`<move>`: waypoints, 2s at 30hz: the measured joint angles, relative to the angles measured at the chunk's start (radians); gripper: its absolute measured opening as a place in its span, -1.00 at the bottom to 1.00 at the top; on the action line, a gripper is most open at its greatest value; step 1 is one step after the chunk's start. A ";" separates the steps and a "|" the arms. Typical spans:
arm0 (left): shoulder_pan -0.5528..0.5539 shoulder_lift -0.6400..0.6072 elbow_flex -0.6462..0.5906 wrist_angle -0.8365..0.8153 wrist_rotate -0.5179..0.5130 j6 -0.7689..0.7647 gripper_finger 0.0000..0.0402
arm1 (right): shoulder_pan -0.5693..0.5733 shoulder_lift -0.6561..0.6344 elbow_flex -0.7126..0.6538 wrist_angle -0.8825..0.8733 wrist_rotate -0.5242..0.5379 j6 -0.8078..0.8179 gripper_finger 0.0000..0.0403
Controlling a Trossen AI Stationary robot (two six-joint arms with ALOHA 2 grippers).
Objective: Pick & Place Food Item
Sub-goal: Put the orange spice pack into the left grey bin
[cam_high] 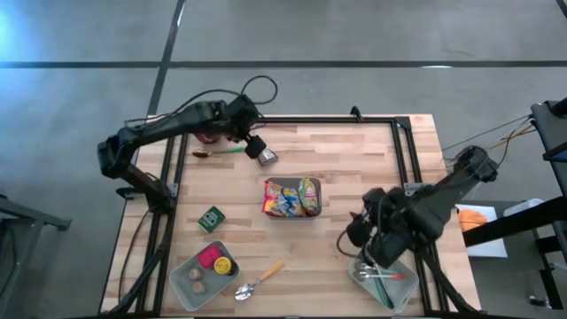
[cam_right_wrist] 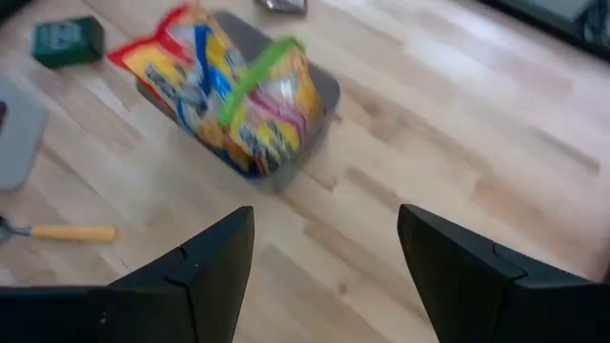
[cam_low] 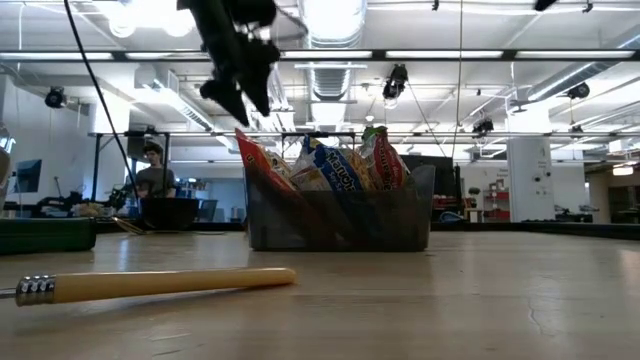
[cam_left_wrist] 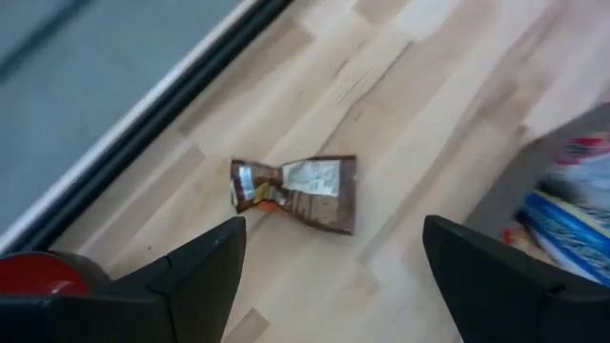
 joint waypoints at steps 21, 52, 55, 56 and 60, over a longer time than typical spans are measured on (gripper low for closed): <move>-0.108 0.133 -0.136 0.069 0.019 0.592 0.61 | -0.407 -0.281 -0.042 0.422 -0.048 -0.854 0.27; -0.181 0.312 -0.349 0.489 -0.251 0.634 0.61 | -0.401 -0.296 -0.112 0.445 -0.094 -0.851 0.27; -0.171 0.319 -0.352 0.528 -0.250 0.636 0.61 | -0.400 -0.296 -0.112 0.445 -0.104 -0.850 0.27; -0.166 0.321 -0.355 0.546 -0.250 0.637 0.61 | -0.400 -0.296 -0.112 0.445 -0.105 -0.850 0.27; -0.151 0.322 -0.362 0.568 -0.249 0.657 0.53 | -0.400 -0.296 -0.112 0.445 -0.109 -0.853 0.27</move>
